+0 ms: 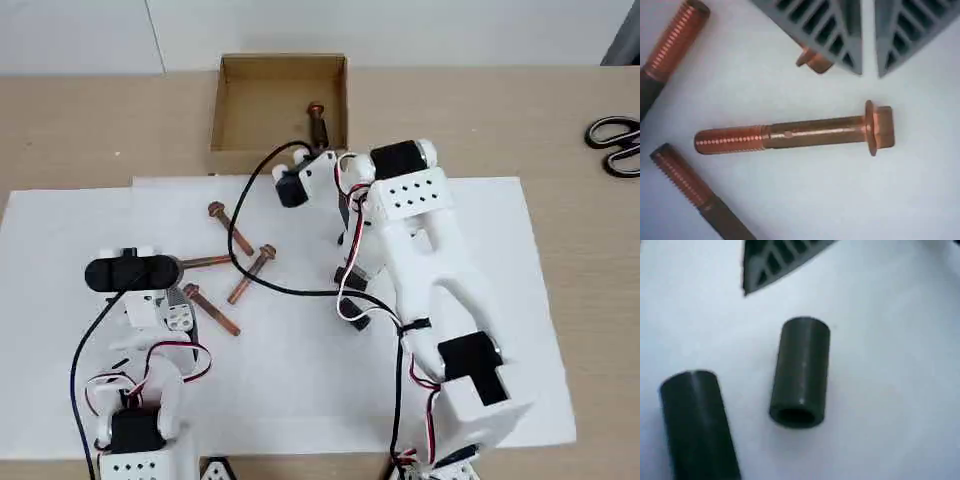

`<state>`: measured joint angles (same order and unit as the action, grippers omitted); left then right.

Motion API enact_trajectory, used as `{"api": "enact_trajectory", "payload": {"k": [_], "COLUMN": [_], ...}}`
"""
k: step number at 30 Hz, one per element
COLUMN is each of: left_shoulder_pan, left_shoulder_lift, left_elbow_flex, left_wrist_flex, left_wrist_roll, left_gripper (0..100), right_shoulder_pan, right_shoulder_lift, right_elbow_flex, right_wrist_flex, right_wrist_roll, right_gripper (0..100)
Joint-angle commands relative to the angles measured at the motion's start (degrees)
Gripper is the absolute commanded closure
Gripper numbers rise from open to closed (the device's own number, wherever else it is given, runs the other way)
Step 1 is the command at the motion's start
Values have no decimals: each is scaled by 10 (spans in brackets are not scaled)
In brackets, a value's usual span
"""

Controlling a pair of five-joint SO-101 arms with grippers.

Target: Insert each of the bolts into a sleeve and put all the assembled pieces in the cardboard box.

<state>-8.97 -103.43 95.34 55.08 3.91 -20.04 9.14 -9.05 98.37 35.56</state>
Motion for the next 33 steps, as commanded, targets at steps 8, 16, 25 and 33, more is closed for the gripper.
{"api": "enact_trajectory", "payload": {"k": [8,16,25,33], "left_shoulder_pan": [-2,-2,-2,-2], "left_shoulder_lift": [-6,-6,-6,-6], "left_elbow_flex": [-2,-2,-2,-2], "left_wrist_flex": [0,-1,-1,-1], "left_wrist_roll": [-1,-1,-1,-1], "left_gripper": [994,994,994,994], "right_shoulder_pan": [-20,-48,-49,-49], "right_shoulder_lift": [-11,24,73,110], "right_elbow_flex": [19,22,22,22], "right_wrist_flex": [-30,-63,-89,-111], "right_wrist_roll": [59,62,62,62], "right_gripper": [828,829,829,830]}}
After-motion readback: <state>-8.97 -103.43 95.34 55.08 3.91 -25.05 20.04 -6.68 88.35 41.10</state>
